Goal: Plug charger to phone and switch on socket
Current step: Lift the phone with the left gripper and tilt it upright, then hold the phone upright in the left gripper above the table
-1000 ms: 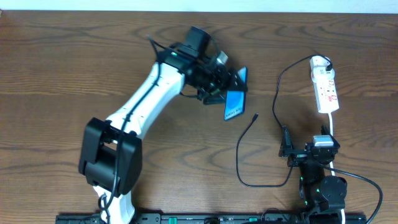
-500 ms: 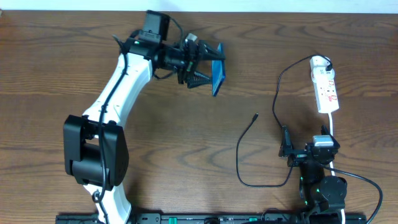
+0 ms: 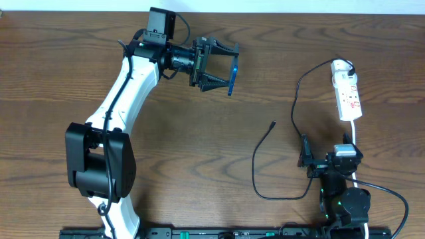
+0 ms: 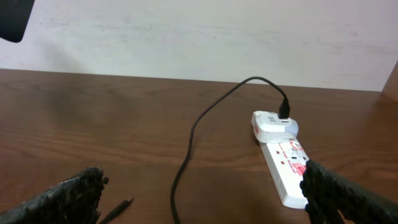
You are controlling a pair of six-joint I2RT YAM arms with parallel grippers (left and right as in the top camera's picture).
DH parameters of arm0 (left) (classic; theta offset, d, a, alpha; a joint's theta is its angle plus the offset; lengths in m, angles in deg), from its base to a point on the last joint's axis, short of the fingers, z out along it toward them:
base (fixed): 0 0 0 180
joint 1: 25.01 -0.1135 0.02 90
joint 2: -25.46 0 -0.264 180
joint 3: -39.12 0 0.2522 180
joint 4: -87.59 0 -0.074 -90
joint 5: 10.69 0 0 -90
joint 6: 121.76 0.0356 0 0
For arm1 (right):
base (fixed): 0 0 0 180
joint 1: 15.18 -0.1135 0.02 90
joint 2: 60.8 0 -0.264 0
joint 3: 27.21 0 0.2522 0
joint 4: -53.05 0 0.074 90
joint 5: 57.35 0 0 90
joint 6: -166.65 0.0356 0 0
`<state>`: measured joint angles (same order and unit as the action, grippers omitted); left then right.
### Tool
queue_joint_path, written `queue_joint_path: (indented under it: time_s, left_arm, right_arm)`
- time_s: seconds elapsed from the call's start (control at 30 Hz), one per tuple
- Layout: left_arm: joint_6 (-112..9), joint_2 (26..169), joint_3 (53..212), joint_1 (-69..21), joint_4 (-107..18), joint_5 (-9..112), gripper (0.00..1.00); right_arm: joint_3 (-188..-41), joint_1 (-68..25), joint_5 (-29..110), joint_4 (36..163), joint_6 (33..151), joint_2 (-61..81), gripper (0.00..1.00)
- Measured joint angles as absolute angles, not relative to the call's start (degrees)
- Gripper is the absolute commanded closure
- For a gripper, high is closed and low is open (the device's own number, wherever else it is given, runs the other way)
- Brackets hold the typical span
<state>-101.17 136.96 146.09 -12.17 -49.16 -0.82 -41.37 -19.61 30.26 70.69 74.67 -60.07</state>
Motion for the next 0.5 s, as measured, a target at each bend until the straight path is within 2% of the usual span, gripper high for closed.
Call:
queue_joint_path:
  time_s: [0.5]
  left_arm:
    - [-104.0,137.0,146.1,-13.2,-52.7,-2.1,0.26]
  right_arm:
    - [-41.4,-19.6,30.3,70.7,74.7,-60.1,0.01]
